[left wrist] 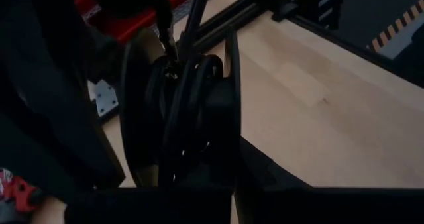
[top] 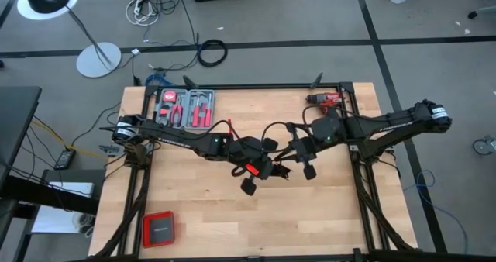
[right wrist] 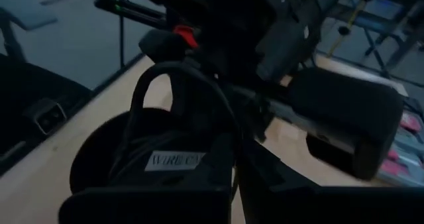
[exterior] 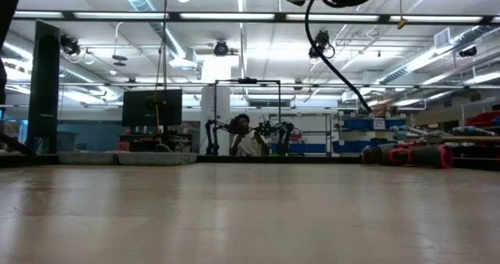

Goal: Coil cords
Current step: Coil the black wire on the spool

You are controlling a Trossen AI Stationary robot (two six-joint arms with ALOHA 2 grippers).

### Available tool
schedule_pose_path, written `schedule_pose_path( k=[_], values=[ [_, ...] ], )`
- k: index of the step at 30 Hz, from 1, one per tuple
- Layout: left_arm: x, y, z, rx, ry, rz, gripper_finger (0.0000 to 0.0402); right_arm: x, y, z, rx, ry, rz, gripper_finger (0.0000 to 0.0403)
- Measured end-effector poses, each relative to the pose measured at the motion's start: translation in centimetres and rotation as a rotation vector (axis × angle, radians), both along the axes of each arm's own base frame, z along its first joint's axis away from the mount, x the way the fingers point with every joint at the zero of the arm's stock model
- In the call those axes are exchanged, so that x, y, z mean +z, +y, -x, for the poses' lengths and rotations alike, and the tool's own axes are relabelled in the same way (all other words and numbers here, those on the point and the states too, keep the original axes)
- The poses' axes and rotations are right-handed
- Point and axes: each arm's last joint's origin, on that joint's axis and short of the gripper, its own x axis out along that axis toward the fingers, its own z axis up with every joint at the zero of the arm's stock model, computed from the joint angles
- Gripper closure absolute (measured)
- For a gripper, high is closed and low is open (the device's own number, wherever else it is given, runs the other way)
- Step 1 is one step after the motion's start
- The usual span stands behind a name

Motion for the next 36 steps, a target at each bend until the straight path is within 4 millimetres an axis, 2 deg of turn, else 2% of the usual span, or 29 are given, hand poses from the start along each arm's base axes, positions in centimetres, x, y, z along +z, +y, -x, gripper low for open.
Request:
schedule_pose_path(
  k=[11, 18, 24, 31, 36],
  values=[
    [0.4, -0.5, -0.1, -0.037, -0.065, -0.067, 0.0401, 0.2, -1.4, -0.2, 0.062, -0.002, -0.076, 0.0399],
    [1.1, -1.0, -0.4, 0.003, -0.163, -0.184, 0.0401, 0.5, -2.4, -0.3, 0.076, -0.019, -0.156, 0.0398],
    [1.1, -0.6, -0.4, 0.039, -0.155, -0.146, 0.0401, 0.3, -3.0, -0.2, 0.077, 0.063, -0.336, 0.0398],
    [2.3, -0.6, -0.6, 0.045, -0.166, -0.136, 0.0401, -0.6, -3.9, 0.4, 0.036, 0.216, -0.463, 0.0398],
    [2.9, -0.7, -0.7, 0.015, -0.186, -0.122, 0.0401, -0.2, -4.5, 0.3, 0.082, 0.183, -0.488, 0.0398]
  ],
)
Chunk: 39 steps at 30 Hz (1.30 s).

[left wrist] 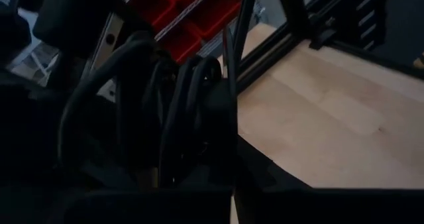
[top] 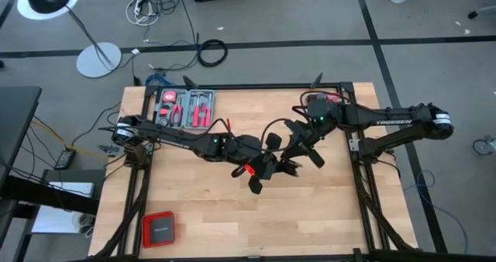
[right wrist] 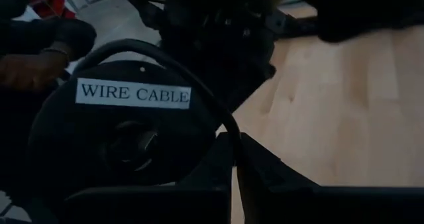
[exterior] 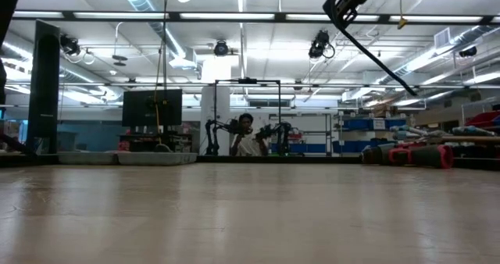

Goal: Coil cords
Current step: Coil the black wire on the spool

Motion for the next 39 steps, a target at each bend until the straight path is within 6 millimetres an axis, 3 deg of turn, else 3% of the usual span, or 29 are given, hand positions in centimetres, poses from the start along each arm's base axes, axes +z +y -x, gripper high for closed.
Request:
schedule_pose_path(
  k=[7, 15, 23, 27, 33, 39],
  values=[
    [0.5, 0.0, -0.1, -0.034, -0.049, 0.019, 0.0401, 0.4, -0.3, -0.7, 0.028, -0.082, 0.001, 0.0398],
    [0.7, 0.1, -0.2, -0.045, -0.077, 0.028, 0.0401, -1.8, -0.5, -2.1, 0.047, 0.019, -0.008, 0.0398],
    [0.6, -0.5, -0.1, 0.014, -0.072, -0.030, 0.0401, -2.9, -0.5, -1.5, 0.051, 0.068, 0.003, 0.0398],
    [0.1, -0.5, 0.1, 0.059, -0.027, -0.064, 0.0401, -4.5, -0.2, -0.6, 0.034, 0.138, -0.030, 0.0398],
    [-1.0, -0.4, 0.9, 0.130, 0.148, 0.026, 0.0401, -6.6, 0.1, 0.8, -0.051, 0.207, -0.043, 0.0391],
    [-2.4, -0.3, 1.0, 0.203, 0.235, 0.076, 0.0401, -9.4, 0.7, 1.2, -0.150, 0.172, -0.050, 0.0382]
  ],
)
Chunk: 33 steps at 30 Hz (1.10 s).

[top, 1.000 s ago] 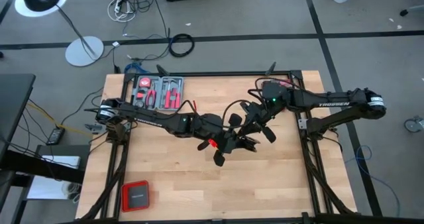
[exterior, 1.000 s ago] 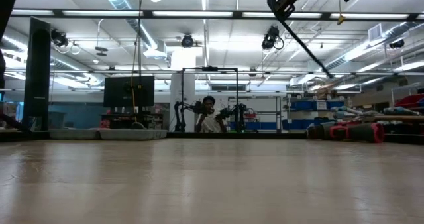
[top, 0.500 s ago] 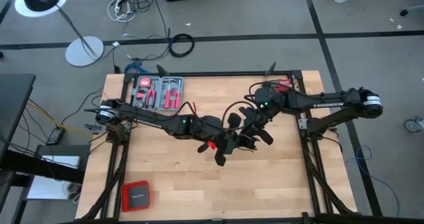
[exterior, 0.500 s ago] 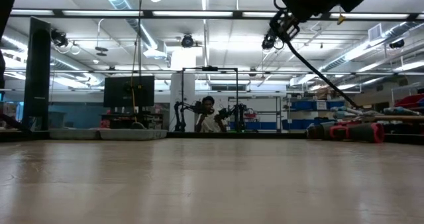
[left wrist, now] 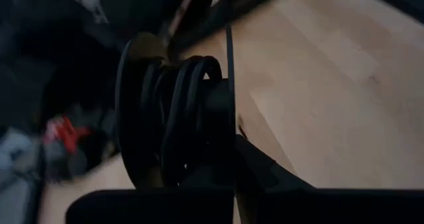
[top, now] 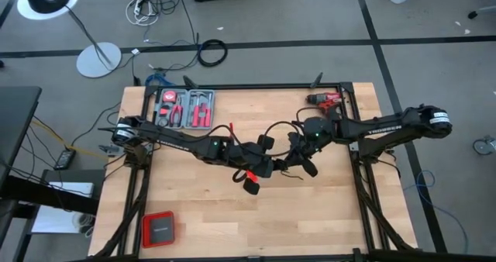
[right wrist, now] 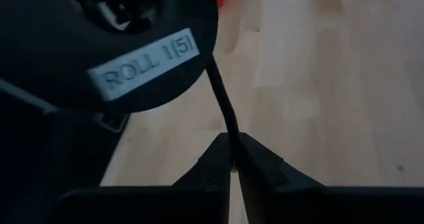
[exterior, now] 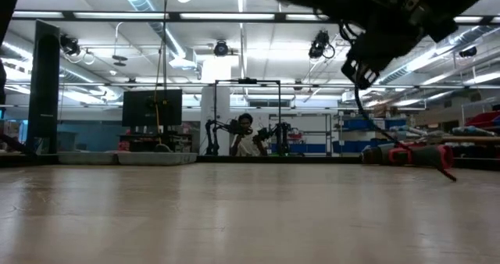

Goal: Coil cords
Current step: Coil the black wire on the spool

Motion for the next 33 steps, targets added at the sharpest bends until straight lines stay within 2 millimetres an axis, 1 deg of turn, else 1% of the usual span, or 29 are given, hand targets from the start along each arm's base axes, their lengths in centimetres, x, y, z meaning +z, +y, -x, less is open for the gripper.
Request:
schedule_pose_path(
  k=[4, 7, 10, 12, 15, 18, 26, 28, 30, 33],
  values=[
    [-1.5, 0.0, -0.3, 0.022, 0.006, 0.024, 0.0401, -1.8, 0.1, 0.6, -0.046, -0.011, -0.044, 0.0393],
    [-2.7, 0.0, -0.5, 0.038, 0.031, 0.039, 0.0401, -3.3, 0.0, 1.3, -0.079, 0.000, -0.065, 0.0392],
    [-3.7, 0.2, -0.5, 0.045, 0.056, 0.039, 0.0401, -4.7, 0.0, 2.1, -0.113, 0.025, -0.073, 0.0373],
    [-3.8, 0.2, -0.7, 0.047, 0.032, 0.050, 0.0401, -5.7, 0.0, 2.6, -0.124, 0.075, -0.076, 0.0358],
    [-4.2, 0.5, -0.7, 0.073, 0.049, 0.075, 0.0401, -6.0, 0.0, 2.9, -0.146, 0.081, -0.082, 0.0344],
    [-4.4, 0.9, -0.8, 0.091, 0.061, 0.086, 0.0401, -7.0, -0.1, 3.5, -0.172, 0.171, -0.089, 0.0341],
    [-4.3, 0.9, -0.9, 0.085, 0.046, 0.095, 0.0401, -7.0, -0.1, 3.5, -0.201, 0.166, -0.069, 0.0343],
    [-4.3, 0.9, -0.9, 0.085, 0.044, 0.094, 0.0401, -6.4, -0.2, 3.1, -0.201, 0.097, -0.075, 0.0343],
    [-4.3, 0.9, -0.9, 0.085, 0.045, 0.093, 0.0401, -5.5, -0.1, 2.6, -0.175, 0.006, -0.099, 0.0343],
    [-4.3, 0.9, -0.9, 0.084, 0.042, 0.094, 0.0401, -4.8, 0.0, 2.3, -0.142, 0.002, -0.100, 0.0343]
  ],
)
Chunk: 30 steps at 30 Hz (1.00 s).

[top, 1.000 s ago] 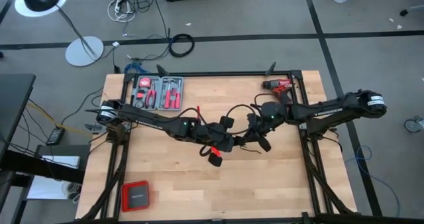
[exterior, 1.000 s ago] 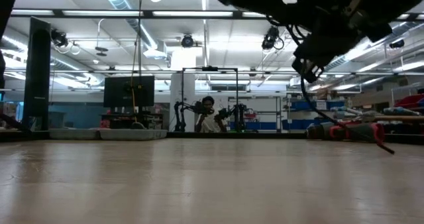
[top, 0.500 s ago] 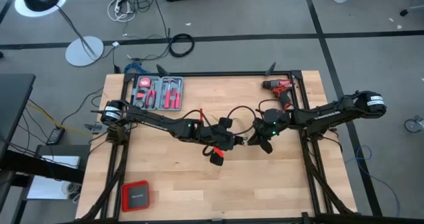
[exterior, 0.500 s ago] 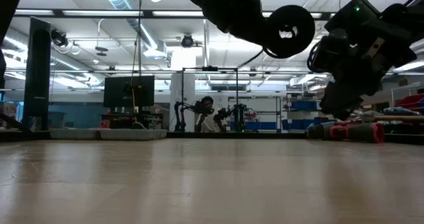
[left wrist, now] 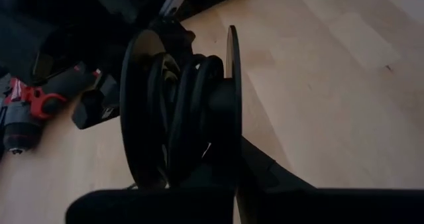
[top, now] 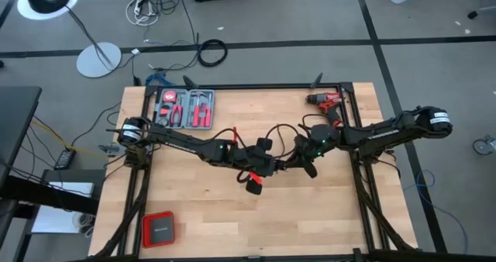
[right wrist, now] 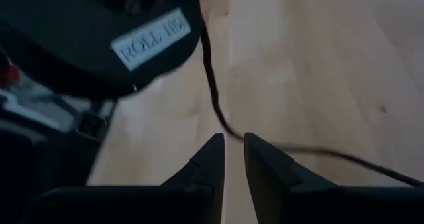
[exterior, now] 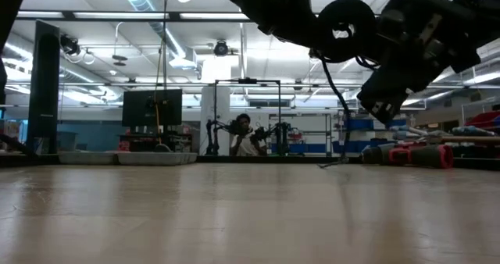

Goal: Coil cords
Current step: Coil the black wire on the spool

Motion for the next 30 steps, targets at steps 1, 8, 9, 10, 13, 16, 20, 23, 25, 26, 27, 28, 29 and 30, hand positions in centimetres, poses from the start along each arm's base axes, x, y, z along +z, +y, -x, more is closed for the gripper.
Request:
schedule_pose_path(
  k=[1, 8, 9, 10, 13, 16, 20, 23, 25, 26, 27, 28, 29, 30],
  values=[
    [0.0, 0.0, 0.0, 0.000, -0.002, 0.000, 0.0401, 0.0, 0.0, 0.0, 0.015, 0.004, 0.026, 0.0343],
    [0.1, 0.0, -0.1, 0.000, -0.009, 0.001, 0.0401, -0.4, 0.5, 0.0, 0.046, -0.016, 0.245, 0.0341],
    [0.1, 0.0, -0.1, 0.000, -0.010, 0.001, 0.0401, -0.5, 0.6, 0.1, 0.044, -0.008, 0.280, 0.0339],
    [0.1, 0.0, -0.1, 0.000, -0.012, 0.002, 0.0401, -0.7, 0.6, 0.1, 0.044, -0.003, 0.319, 0.0336],
    [0.1, 0.0, -0.1, 0.000, -0.015, 0.002, 0.0401, -1.2, 0.8, 0.5, 0.032, 0.007, 0.412, 0.0322],
    [0.2, 0.0, -0.2, -0.002, -0.028, 0.002, 0.0401, -1.6, 1.2, 0.5, 0.039, -0.030, 0.443, 0.0302],
    [0.6, -0.1, -0.4, -0.004, -0.075, 0.006, 0.0401, -1.6, 1.7, 0.4, 0.032, -0.061, 0.467, 0.0270],
    [0.8, -0.1, -0.5, -0.015, -0.102, -0.008, 0.0401, -1.9, 1.5, 0.4, -0.001, -0.040, 0.520, 0.0249],
    [0.9, -0.1, -0.6, -0.019, -0.112, -0.013, 0.0401, -2.2, 1.5, 0.4, -0.007, -0.021, 0.542, 0.0236],
    [0.9, -0.1, -0.6, -0.019, -0.113, -0.013, 0.0401, -2.3, 1.4, 0.4, -0.007, -0.002, 0.559, 0.0231],
    [0.9, -0.1, -0.6, -0.019, -0.114, -0.013, 0.0401, -2.5, 1.4, 0.6, -0.004, 0.023, 0.580, 0.0227],
    [1.0, -0.1, -0.6, -0.019, -0.115, -0.012, 0.0401, -2.8, 1.3, 0.7, -0.005, 0.048, 0.608, 0.0223],
    [1.0, -0.1, -0.5, -0.019, -0.116, -0.012, 0.0401, -3.0, 1.2, 0.8, -0.016, 0.075, 0.639, 0.0220],
    [1.0, -0.1, -0.5, -0.018, -0.117, -0.012, 0.0401, -3.2, 1.1, 0.9, -0.026, 0.098, 0.672, 0.0218]
  ],
)
